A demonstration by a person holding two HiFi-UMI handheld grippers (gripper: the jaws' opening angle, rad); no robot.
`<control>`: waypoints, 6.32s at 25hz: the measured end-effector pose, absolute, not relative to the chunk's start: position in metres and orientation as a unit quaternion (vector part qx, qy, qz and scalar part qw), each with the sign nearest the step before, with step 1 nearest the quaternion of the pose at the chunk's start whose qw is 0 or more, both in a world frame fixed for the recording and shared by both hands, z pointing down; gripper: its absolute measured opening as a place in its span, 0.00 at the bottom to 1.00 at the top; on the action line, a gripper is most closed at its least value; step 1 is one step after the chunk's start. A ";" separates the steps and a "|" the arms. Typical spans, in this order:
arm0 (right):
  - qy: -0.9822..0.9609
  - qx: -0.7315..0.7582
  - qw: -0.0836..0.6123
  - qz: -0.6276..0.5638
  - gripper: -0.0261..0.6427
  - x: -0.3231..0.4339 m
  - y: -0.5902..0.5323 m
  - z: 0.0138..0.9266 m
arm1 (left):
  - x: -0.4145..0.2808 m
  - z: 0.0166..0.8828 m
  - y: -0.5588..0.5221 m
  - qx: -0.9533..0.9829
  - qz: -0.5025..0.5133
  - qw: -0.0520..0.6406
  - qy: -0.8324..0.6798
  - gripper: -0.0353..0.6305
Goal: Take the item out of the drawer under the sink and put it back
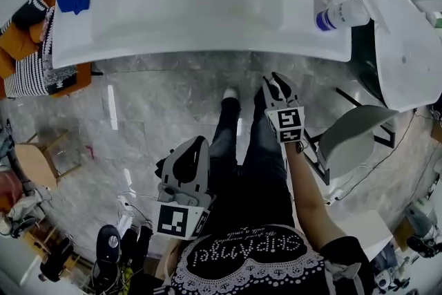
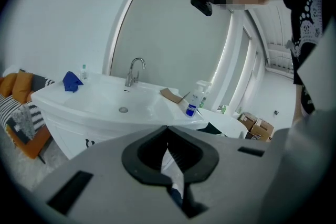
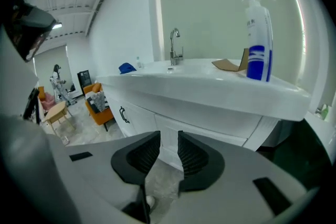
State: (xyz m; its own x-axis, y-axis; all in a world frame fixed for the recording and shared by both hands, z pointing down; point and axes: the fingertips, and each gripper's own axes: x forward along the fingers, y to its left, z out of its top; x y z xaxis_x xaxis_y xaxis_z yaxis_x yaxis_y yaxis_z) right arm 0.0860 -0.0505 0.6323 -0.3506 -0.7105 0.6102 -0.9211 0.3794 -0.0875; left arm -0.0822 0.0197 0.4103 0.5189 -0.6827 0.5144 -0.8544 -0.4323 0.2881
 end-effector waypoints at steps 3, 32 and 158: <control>-0.783 0.528 0.242 0.222 0.18 0.093 -0.068 0.652 | -0.081 0.417 0.021 0.827 0.169 0.268 -0.464 0.06; -0.680 0.618 0.225 0.323 0.26 0.109 -0.151 0.821 | -0.100 0.459 0.041 0.808 0.214 0.317 -0.448 0.06; -0.758 0.580 0.161 0.250 0.06 0.121 -0.002 0.591 | -0.064 0.344 -0.008 0.889 0.047 0.208 -0.405 0.06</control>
